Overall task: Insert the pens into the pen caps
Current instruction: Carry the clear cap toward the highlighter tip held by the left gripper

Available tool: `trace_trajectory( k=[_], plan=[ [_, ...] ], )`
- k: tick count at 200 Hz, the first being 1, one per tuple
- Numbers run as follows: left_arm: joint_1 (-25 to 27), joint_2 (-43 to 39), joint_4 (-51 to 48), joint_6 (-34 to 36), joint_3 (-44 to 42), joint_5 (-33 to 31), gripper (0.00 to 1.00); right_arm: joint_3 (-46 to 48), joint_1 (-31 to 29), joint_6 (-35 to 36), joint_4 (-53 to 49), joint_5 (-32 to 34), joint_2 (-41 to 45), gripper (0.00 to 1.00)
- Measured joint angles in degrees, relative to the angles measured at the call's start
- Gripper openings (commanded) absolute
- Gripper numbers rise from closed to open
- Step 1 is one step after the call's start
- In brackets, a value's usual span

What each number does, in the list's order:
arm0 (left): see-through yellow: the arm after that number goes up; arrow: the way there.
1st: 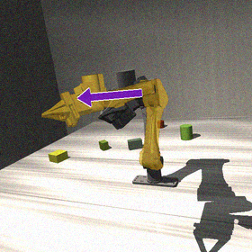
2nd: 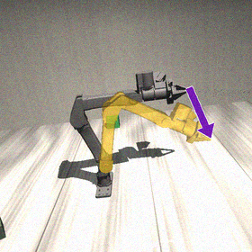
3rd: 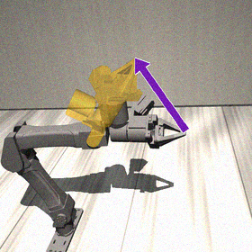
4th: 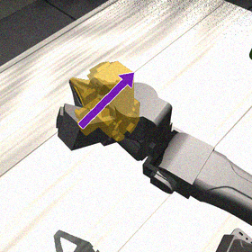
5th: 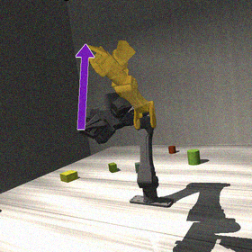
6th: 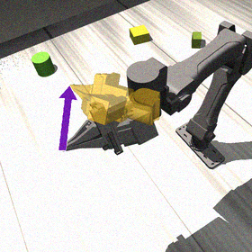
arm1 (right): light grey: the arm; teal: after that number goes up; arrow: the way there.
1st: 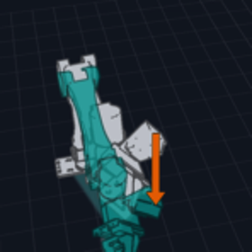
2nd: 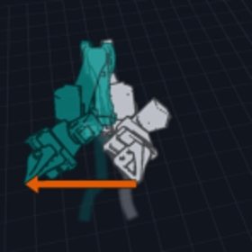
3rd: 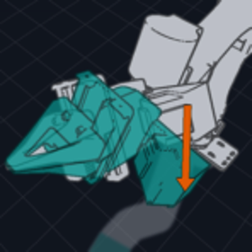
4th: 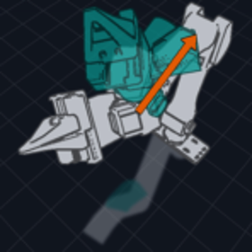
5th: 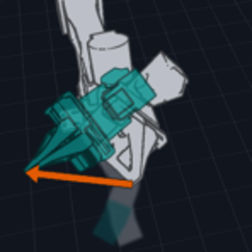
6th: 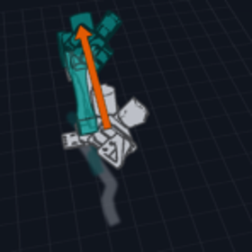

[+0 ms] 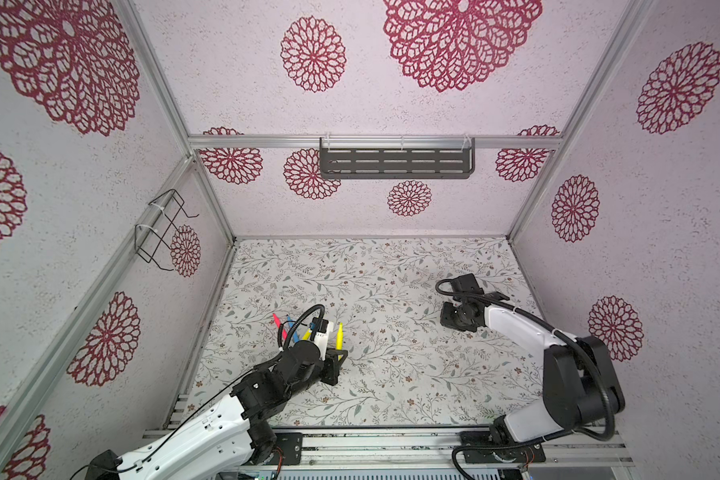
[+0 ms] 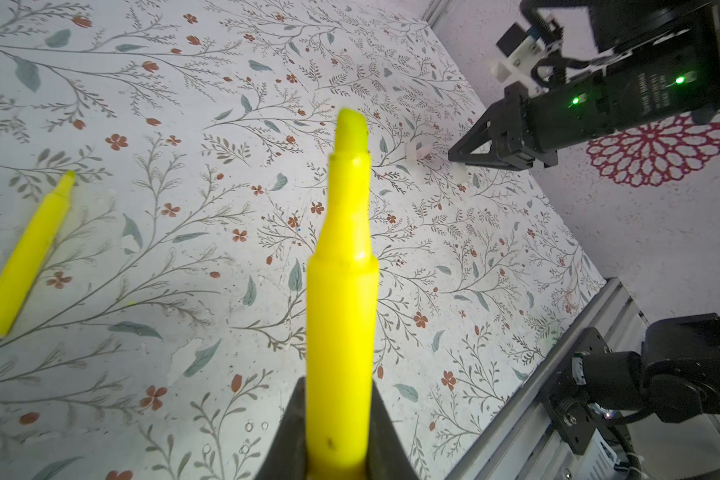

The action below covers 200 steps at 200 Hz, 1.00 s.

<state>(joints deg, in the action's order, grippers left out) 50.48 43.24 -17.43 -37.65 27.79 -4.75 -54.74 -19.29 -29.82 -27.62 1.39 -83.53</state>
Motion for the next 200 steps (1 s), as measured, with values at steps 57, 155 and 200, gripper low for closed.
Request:
trace_trajectory(
  k=[57,155,200],
  plan=[
    [0.0,5.4,5.6,-0.3,0.0,6.8,0.0,3.0,-2.3,-1.5,7.6,-9.4,13.6,0.09],
    [6.3,17.3,23.8,-3.2,2.2,17.8,0.0,9.4,-9.9,-9.3,28.9,-21.7,30.1,0.09],
    [9.7,19.4,29.1,-3.3,4.4,18.8,0.0,9.4,-14.8,-10.3,34.3,-21.5,30.6,0.09]
  ],
)
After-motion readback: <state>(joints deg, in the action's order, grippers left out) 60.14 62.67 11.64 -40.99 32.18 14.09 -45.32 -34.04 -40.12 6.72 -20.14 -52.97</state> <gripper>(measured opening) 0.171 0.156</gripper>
